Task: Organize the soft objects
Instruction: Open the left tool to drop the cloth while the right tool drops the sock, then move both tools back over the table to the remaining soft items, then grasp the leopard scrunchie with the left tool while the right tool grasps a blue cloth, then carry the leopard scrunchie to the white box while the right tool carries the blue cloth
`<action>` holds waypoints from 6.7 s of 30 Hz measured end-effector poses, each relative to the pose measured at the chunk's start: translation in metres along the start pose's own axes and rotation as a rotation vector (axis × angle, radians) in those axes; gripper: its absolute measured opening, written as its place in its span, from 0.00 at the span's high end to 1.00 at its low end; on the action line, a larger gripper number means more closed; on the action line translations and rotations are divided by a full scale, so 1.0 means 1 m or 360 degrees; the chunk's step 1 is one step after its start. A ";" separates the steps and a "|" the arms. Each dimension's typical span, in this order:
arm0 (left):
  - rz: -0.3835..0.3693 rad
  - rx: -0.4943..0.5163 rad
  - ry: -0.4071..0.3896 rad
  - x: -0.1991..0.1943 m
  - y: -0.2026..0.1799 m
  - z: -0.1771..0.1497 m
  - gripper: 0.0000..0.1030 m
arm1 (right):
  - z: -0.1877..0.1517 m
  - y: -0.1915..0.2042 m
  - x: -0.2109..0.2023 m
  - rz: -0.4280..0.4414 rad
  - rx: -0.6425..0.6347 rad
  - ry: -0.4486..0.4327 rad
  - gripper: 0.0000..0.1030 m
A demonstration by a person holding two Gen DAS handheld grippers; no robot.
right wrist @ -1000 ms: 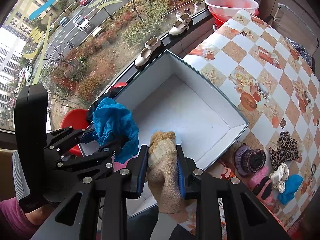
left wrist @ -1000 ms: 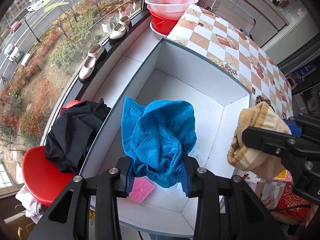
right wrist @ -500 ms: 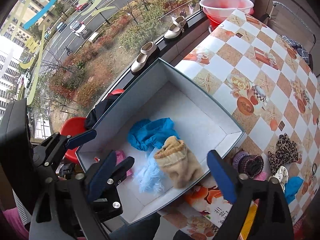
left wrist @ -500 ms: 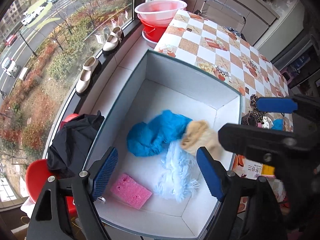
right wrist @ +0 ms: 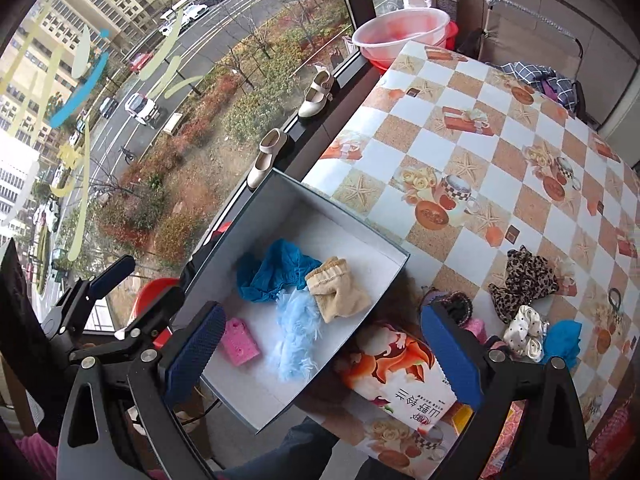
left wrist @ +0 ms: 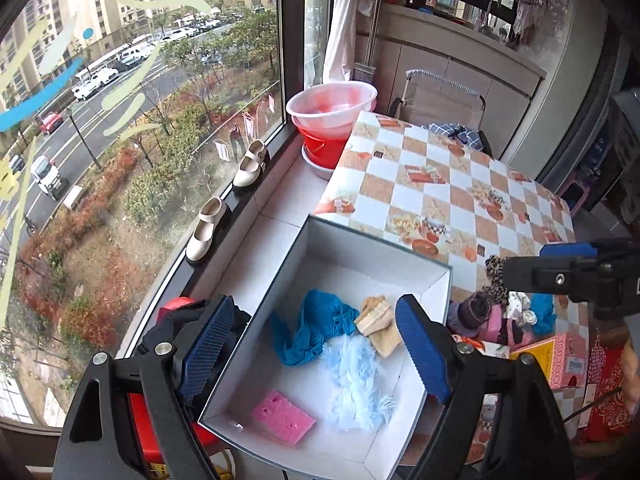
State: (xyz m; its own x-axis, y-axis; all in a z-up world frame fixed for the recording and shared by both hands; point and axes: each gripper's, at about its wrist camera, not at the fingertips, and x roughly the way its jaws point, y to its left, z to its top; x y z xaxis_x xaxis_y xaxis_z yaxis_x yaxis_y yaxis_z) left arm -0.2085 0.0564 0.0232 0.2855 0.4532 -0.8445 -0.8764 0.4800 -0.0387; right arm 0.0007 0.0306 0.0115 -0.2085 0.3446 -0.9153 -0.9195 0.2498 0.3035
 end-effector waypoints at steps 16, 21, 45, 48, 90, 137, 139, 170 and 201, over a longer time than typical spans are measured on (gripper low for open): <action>-0.0218 0.0370 0.0458 0.050 -0.118 0.012 0.00 | -0.053 -0.177 -0.095 -0.0279 0.0574 -0.0178 0.01; -0.0149 0.0538 0.0581 0.086 -0.171 0.012 0.00 | -0.077 -0.235 -0.068 -0.0335 0.0693 -0.0017 0.01; -0.0028 0.0786 0.0905 0.288 -0.360 0.023 0.00 | -0.148 -0.406 0.066 -0.0686 0.0960 0.0409 0.01; -0.0016 0.0752 0.0918 0.299 -0.362 0.022 0.00 | -0.162 -0.420 0.045 -0.0530 0.1057 0.0285 0.01; -0.0354 0.0758 0.0811 0.251 -0.359 0.033 0.76 | -0.169 -0.410 0.015 -0.0401 0.0988 0.0086 0.63; -0.0588 0.0868 0.0628 0.040 -0.166 -0.079 0.75 | -0.241 -0.101 -0.001 -0.0262 0.0613 0.0147 0.63; -0.0577 0.0818 0.0598 0.037 -0.153 -0.075 0.75 | -0.230 -0.088 0.000 -0.0266 0.0530 0.0143 0.63; -0.0172 -0.0038 0.0549 0.052 0.036 -0.084 0.75 | -0.100 0.071 0.060 -0.0107 -0.0380 0.0283 0.63; -0.0182 -0.0016 0.0589 0.065 0.027 -0.083 0.75 | -0.074 0.087 0.078 -0.0092 -0.0489 0.0349 0.62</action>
State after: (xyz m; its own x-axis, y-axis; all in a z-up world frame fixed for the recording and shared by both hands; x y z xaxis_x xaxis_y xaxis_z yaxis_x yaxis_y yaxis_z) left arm -0.2454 0.0363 -0.0768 0.2241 0.0948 -0.9700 -0.8514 0.5033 -0.1475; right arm -0.1198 0.0122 -0.0534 -0.1890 0.1277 -0.9736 -0.9820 -0.0314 0.1865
